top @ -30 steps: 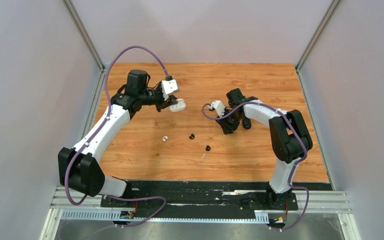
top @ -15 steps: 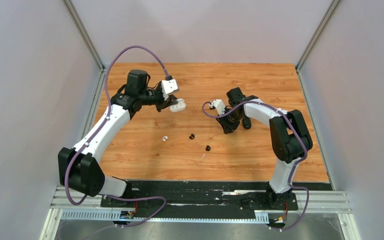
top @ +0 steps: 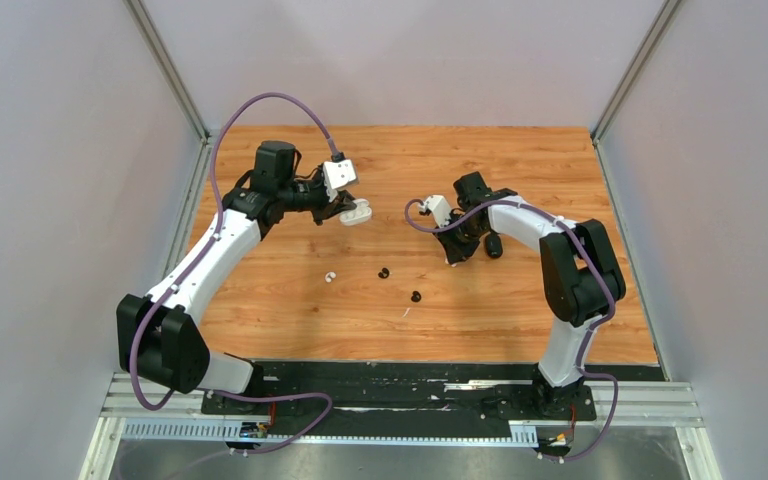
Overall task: Insert the wireless bluetooth earbuds into the charging case
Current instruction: Pick up the right earbud from the center of the board, then insert the right earbud into the right side groove of the charging case.
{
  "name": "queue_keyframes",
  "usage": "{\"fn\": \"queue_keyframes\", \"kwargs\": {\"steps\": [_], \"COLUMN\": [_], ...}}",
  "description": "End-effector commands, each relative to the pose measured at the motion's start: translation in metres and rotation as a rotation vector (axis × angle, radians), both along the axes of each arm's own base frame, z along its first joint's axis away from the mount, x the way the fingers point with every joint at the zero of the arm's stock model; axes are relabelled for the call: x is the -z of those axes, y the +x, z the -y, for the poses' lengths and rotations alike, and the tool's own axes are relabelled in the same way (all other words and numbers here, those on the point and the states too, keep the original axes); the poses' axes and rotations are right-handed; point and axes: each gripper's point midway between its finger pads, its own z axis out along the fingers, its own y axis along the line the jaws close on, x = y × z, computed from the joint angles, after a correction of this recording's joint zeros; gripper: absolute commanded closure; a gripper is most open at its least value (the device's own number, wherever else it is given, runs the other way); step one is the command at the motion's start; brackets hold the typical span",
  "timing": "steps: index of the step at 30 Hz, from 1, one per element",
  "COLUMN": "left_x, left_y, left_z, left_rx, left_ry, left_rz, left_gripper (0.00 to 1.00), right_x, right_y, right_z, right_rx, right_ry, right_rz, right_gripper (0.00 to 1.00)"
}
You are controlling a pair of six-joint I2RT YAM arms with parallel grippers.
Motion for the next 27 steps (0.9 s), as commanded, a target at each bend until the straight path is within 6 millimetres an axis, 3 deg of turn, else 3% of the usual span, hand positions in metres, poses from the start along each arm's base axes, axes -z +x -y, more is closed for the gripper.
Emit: {"fn": "queue_keyframes", "kwargs": {"steps": [1,4,7,10,13,17,19,22,27], "left_x": [-0.018,-0.017,-0.016,-0.013,-0.015,-0.020,-0.023,-0.028,-0.030], "left_y": [-0.003,-0.003,-0.004,-0.006,-0.007,-0.007,-0.007,-0.010,-0.008], "left_z": [0.006,0.005,0.006,0.010,0.015,0.030,0.040,0.055,0.076], "left_rx": [0.021,0.019,0.025,0.050,0.081,0.138,0.167,0.212,0.261], "left_ry": [-0.042,-0.040,-0.039,-0.039,-0.046,-0.075,-0.080,-0.078,-0.057], "left_rz": [0.041,0.041,0.033,0.026,0.029,0.072,0.096,0.126,0.183], "left_gripper": [1.00,1.00,1.00,1.00,1.00,1.00,1.00,1.00,1.00], "right_x": [-0.013,-0.020,-0.045,-0.090,-0.147,-0.222,-0.250,-0.283,-0.308], "right_y": [0.010,0.007,0.007,0.007,0.005,0.002,-0.001,0.001,0.006], "right_z": [-0.005,-0.003,-0.005,-0.016,-0.033,-0.058,-0.070,-0.083,-0.102], "right_rx": [0.010,-0.008,-0.043,-0.120,-0.221,-0.335,-0.379,-0.416,-0.476], "right_ry": [0.026,0.028,0.054,0.137,0.276,0.451,0.534,0.607,0.637], "right_rz": [0.030,0.038,0.062,0.139,0.246,0.386,0.414,0.448,0.502], "right_gripper": [0.95,1.00,1.00,1.00,1.00,1.00,1.00,1.00,1.00]}}
